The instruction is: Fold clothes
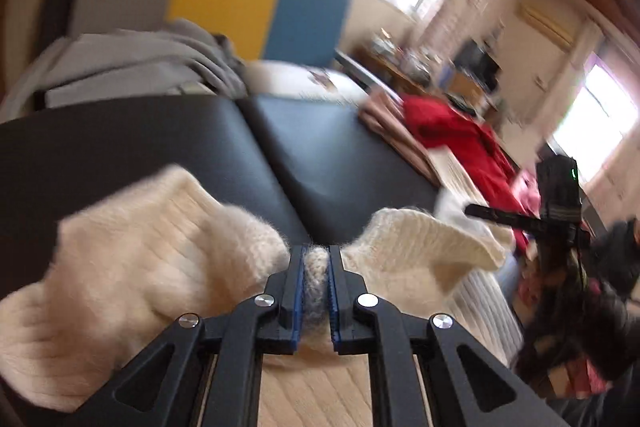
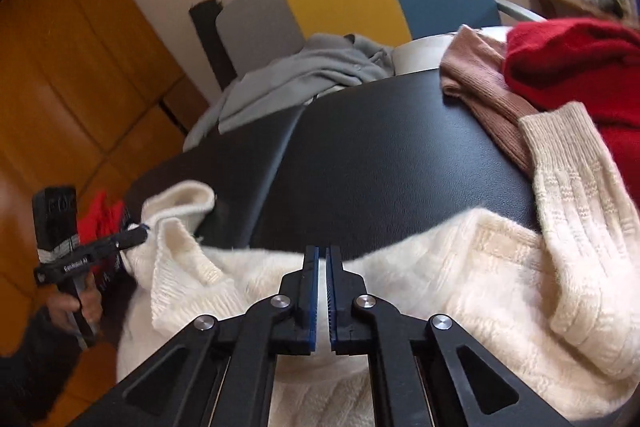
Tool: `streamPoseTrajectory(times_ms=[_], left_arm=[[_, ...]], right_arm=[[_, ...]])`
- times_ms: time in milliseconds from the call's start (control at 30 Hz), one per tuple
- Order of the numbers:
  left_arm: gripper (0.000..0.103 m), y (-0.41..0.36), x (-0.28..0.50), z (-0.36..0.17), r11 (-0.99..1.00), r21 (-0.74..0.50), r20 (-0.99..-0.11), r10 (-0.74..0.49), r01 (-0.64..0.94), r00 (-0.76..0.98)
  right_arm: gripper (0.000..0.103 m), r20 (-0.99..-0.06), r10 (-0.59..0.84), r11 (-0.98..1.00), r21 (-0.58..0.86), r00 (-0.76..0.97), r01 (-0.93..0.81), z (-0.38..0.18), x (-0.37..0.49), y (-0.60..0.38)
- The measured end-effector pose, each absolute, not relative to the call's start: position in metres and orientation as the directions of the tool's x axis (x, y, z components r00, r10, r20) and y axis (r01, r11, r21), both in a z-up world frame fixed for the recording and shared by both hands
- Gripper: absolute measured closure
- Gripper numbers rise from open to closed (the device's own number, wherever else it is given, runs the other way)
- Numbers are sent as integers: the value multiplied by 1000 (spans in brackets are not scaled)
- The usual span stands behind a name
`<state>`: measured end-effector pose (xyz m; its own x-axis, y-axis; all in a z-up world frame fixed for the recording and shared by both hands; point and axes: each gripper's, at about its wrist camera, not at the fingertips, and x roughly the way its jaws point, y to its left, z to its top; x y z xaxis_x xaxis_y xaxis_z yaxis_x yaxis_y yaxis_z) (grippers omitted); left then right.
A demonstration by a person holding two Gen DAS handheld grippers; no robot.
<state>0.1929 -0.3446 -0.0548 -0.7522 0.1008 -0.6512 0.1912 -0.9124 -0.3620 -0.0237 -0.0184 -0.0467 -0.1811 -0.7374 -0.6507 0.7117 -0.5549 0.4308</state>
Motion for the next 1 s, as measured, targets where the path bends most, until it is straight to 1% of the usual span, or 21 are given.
streamPoseTrajectory(times_ms=[67, 100, 167, 233, 267, 300, 367, 433, 533, 633, 667, 700, 767, 867, 933, 967, 1000], left_arm=[[94, -355, 184, -52, -916, -339, -659, 69, 214, -749], [94, -356, 180, -49, -925, -318, -663, 62, 206, -746], [94, -349, 180, -44, -946, -275, -674, 65, 169, -736], [94, -332, 185, -50, -960, -259, -697, 111, 105, -708], [94, -322, 190, -59, -964, -252, -720, 130, 82, -682], [94, -312, 198, -68, -966, -246, -743, 139, 74, -655], [94, -295, 219, -89, -969, -232, -777, 132, 85, -616], [94, -294, 236, -97, -956, -265, -766, 127, 129, -630], [94, -299, 249, -99, -932, -306, -751, 111, 195, -651], [93, -291, 248, -98, -948, -252, -765, 72, 196, -640], [93, -287, 244, -97, -957, -222, -772, 57, 184, -633], [93, -286, 243, -97, -960, -214, -774, 53, 182, -631], [92, -287, 243, -98, -956, -224, -772, 55, 190, -633], [92, -288, 244, -100, -950, -239, -770, 59, 202, -636], [91, -289, 245, -101, -944, -254, -765, 62, 212, -641], [91, -290, 246, -103, -937, -271, -760, 67, 222, -647], [91, -291, 247, -105, -928, -291, -754, 73, 233, -653]], right_arm=[[97, -659, -731, -559, 431, -176, 709, -44, -33, -25], [94, -664, -733, -535, 429, -148, 728, -41, -36, -31], [92, -685, -721, -478, 382, -105, 791, -34, -35, -47], [76, -741, -669, -424, 318, -56, 848, -33, -29, -62], [58, -774, -631, -413, 282, -49, 866, -37, -25, -68], [50, -803, -595, -400, 257, -36, 880, -42, -21, -72], [51, -834, -552, -373, 257, 9, 892, -55, -9, -69], [51, -844, -536, -356, 229, 2, 906, -64, 8, -59], [51, -828, -561, -372, 237, -14, 897, -61, 20, -40], [51, -816, -575, -344, 174, -60, 923, -42, 25, -38], [48, -811, -582, -311, 150, -63, 938, -35, 27, -43], [41, -810, -583, -275, 123, -64, 953, -29, 28, -49], [35, -827, -560, -184, 60, -55, 981, -23, 32, -69], [34, -870, -493, -36, 1, -17, 999, -32, 33, -103], [34, -922, -388, 13, -9, -3, 1000, -53, 36, -117], [35, -942, -335, 24, -39, -29, 999, -65, 37, -120], [43, -954, -293, 32, -68, -55, 997, -76, 38, -121]])
